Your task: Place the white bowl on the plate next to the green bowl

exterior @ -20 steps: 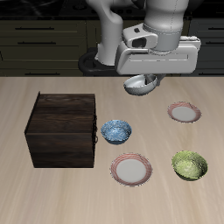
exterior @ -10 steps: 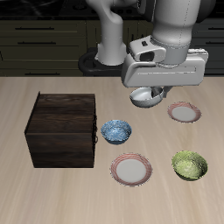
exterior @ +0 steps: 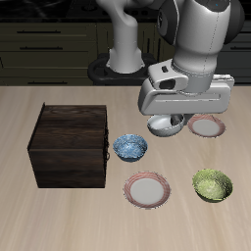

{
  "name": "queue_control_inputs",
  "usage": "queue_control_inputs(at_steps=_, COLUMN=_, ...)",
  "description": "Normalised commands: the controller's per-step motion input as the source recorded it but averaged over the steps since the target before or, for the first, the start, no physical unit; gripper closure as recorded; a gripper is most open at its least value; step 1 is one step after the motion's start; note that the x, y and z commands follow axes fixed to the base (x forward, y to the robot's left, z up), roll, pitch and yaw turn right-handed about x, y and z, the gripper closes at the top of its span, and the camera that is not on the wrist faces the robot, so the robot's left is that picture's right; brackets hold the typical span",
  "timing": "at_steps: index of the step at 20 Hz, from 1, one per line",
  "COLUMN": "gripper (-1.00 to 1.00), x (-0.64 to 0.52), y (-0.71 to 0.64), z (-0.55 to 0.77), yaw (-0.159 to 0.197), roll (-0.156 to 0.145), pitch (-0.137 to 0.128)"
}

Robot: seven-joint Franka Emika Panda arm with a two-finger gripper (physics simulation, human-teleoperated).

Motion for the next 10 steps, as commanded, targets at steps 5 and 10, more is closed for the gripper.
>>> queue_control_inputs(at_steps=5, gripper=1.0, x=0.11, y=-0.17, z=-0.33, yaw=-0.023, roll=-0.023, pitch=0.025)
queue_control_inputs(at_steps=10, gripper=1.0, x=0.06, y=-0.15, z=-0.44, yaw=-0.007, roll=-0.021, pitch=0.048)
